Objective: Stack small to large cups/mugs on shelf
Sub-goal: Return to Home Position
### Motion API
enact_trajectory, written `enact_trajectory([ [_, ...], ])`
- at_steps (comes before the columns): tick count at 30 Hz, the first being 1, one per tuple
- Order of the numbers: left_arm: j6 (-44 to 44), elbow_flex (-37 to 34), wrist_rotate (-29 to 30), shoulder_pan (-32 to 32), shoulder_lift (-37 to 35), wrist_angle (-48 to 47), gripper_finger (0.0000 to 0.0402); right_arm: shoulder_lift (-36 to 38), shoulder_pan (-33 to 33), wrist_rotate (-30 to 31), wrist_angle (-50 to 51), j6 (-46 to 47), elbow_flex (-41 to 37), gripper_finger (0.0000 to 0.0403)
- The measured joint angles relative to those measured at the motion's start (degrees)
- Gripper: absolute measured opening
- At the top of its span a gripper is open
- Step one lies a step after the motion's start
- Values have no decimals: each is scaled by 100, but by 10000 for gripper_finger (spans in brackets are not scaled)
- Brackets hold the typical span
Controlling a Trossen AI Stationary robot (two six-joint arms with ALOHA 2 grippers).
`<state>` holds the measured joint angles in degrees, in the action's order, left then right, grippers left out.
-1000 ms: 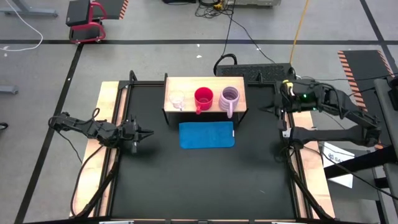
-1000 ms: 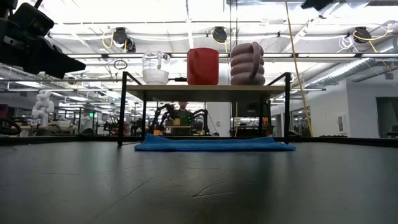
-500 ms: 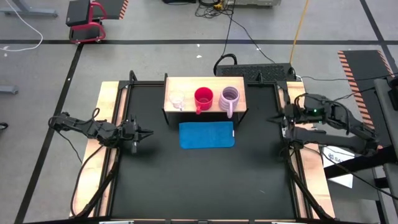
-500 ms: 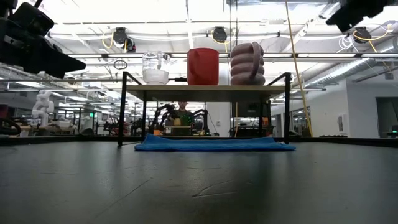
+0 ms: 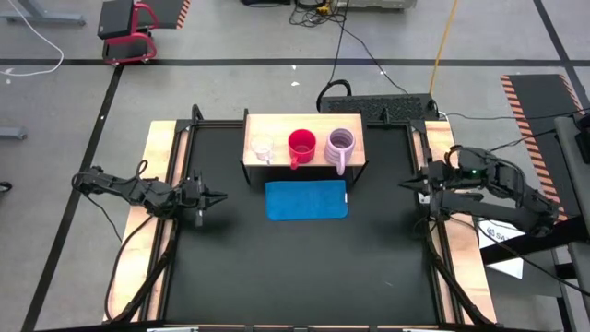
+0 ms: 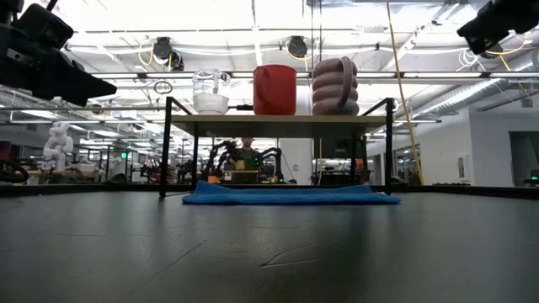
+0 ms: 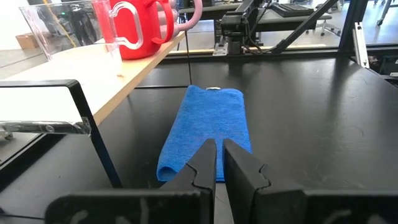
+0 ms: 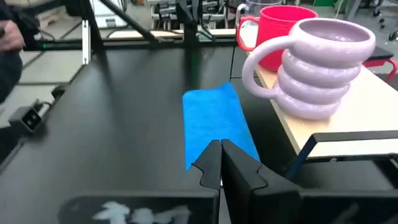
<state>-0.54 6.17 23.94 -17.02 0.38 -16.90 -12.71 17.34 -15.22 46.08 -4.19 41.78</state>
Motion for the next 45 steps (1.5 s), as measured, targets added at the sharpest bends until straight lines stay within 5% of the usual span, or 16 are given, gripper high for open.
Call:
enact_trajectory([
  [9, 4, 0, 0, 0, -1, -3, 31, 150, 2, 11, -298, 226, -75, 0],
  [14, 42, 0, 3, 0, -2, 29, 31, 147, 2, 32, -2338, 396, -881, 0],
  [23, 13, 0, 2, 0, 0, 32, 31, -137, -28, -320, -4217, 924, -2253, 0],
  [45, 26, 2, 4, 0, 0, 5, 31, 514, -224, -429, -4639, 457, -3590, 0],
])
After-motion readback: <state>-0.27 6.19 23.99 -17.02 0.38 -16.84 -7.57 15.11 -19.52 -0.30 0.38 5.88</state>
